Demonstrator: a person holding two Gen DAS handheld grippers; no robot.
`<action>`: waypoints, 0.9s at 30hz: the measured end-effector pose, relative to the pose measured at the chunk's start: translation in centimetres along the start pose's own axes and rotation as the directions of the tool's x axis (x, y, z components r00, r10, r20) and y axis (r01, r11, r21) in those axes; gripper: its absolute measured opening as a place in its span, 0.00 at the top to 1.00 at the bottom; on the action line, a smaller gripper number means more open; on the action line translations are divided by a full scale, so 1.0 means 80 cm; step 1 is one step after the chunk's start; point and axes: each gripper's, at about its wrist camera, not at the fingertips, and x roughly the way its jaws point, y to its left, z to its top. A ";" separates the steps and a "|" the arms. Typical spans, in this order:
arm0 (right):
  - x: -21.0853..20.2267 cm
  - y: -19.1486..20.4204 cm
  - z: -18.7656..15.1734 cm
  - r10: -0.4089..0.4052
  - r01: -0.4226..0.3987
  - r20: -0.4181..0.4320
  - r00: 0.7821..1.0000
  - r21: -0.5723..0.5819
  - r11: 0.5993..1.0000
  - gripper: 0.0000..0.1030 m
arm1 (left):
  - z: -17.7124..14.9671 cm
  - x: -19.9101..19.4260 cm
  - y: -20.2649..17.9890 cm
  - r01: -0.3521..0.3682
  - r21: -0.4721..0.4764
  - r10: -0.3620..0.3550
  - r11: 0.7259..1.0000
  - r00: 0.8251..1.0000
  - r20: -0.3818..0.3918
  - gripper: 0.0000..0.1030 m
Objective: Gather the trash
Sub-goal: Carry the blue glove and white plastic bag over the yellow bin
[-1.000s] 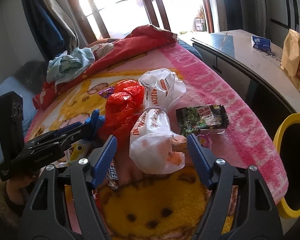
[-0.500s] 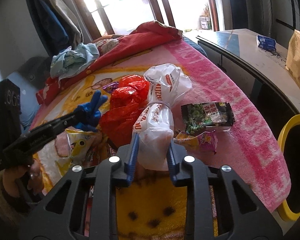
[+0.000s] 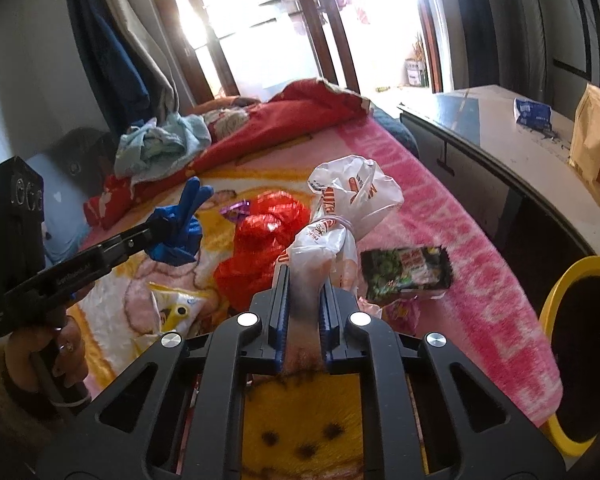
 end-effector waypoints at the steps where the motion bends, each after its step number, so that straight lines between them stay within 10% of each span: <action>1: -0.003 -0.001 0.002 0.000 0.000 0.007 1.000 0.002 1.000 0.92 | 0.001 -0.001 -0.001 0.002 0.003 -0.002 1.000 1.000 0.004 0.97; 27: -0.065 -0.051 0.016 -0.061 0.055 0.109 0.992 0.055 0.997 0.92 | 0.019 0.008 -0.081 0.095 0.112 -0.097 0.989 0.995 0.007 0.97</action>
